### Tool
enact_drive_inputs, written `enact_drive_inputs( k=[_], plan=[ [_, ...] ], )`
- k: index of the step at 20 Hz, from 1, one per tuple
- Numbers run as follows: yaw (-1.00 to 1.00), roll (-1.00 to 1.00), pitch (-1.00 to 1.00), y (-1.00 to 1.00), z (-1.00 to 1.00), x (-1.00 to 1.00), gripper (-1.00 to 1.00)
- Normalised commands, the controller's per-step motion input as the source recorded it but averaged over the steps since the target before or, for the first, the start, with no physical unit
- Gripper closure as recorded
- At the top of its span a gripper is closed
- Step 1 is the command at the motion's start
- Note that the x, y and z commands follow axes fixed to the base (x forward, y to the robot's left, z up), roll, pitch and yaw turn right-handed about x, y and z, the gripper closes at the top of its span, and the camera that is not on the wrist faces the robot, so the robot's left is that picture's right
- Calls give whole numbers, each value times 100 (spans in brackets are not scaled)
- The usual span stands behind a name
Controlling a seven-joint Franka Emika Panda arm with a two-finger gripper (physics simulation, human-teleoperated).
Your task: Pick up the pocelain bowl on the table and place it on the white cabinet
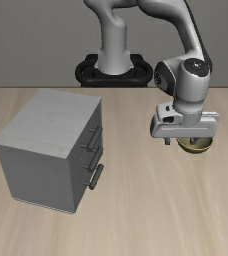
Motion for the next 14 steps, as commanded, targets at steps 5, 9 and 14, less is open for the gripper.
enact_drive_inputs(
  k=[5, 9, 14],
  plan=[
    [0, 0, 0, 0, 0, 0, 100],
    [0, 0, 0, 0, 0, 0, 100],
    [0, 0, 0, 0, 0, 0, 100]
  ],
)
